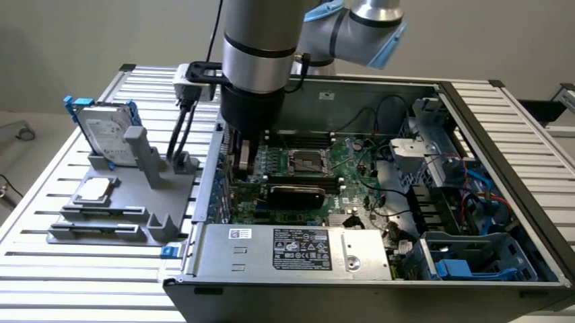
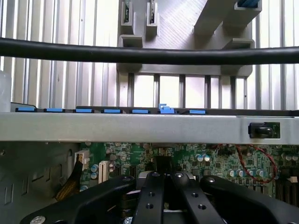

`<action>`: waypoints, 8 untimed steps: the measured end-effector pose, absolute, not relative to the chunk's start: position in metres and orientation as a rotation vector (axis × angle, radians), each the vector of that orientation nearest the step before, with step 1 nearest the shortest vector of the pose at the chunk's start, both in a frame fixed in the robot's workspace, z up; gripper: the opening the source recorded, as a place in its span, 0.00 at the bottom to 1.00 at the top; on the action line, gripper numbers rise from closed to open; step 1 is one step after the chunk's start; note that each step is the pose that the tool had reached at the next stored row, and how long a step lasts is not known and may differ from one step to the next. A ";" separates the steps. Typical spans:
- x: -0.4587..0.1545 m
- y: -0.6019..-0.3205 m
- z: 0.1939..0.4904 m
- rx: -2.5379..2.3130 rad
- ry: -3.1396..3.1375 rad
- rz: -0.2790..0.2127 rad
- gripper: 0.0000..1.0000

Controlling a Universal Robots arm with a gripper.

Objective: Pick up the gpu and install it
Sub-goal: 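Press down on the gpu until it lock into place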

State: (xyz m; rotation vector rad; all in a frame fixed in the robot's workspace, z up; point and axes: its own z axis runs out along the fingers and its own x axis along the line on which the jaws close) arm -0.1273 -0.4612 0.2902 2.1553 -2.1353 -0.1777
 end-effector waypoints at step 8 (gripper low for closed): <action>-0.130 -0.461 0.296 2.149 -2.131 -0.183 0.11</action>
